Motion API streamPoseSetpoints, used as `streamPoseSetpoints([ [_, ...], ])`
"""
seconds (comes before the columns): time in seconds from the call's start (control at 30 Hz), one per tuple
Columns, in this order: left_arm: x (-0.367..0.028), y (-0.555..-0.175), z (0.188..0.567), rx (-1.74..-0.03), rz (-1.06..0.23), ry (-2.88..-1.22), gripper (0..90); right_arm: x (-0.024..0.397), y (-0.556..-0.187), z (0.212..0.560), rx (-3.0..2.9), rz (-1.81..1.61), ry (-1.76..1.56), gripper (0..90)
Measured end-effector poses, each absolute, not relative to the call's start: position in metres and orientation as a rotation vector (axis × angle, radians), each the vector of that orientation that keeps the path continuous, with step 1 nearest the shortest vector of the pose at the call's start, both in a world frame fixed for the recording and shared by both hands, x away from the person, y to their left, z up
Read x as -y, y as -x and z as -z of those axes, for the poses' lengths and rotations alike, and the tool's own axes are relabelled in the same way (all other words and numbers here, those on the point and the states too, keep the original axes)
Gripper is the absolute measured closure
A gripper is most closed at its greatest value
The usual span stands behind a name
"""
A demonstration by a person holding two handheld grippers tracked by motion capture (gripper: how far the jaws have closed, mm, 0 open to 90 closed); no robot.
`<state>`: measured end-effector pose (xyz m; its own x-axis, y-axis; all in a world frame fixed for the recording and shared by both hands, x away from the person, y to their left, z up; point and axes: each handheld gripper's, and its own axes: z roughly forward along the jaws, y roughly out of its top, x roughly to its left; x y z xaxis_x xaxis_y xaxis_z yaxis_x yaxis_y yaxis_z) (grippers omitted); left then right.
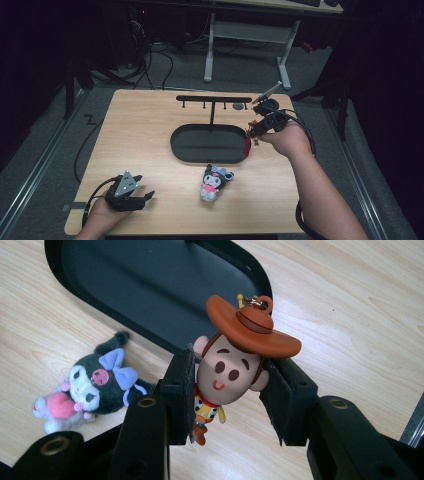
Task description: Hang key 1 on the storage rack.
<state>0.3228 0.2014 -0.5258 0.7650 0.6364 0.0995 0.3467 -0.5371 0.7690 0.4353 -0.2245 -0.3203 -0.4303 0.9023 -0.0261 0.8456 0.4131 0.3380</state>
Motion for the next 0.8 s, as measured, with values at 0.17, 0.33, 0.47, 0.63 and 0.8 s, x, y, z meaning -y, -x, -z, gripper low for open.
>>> streamPoseSetpoints([
  [0.17, -0.202, -0.323, 0.526, -0.732, -0.477, -2.181, 29.3, 0.224, -0.440, 0.318, -2.457, -0.407, -1.543, 58.5],
  [0.33, -0.202, -0.323, 0.526, -0.733, -0.477, -2.180, 29.4, 0.223, -0.445, 0.314, -2.444, -0.417, -1.548, 58.5],
  [0.47, -0.202, -0.323, 0.526, -0.731, -0.477, -2.179, 29.4, 0.222, -0.450, 0.311, -2.434, -0.418, -1.542, 58.5],
  [0.63, -0.202, -0.323, 0.526, -0.731, -0.478, -2.180, 29.4, 0.221, -0.456, 0.310, -2.428, -0.432, -1.545, 58.5],
  [0.8, -0.202, -0.323, 0.526, -0.733, -0.478, -2.177, 29.4, 0.218, -0.460, 0.308, -2.423, -0.432, -1.545, 58.5],
])
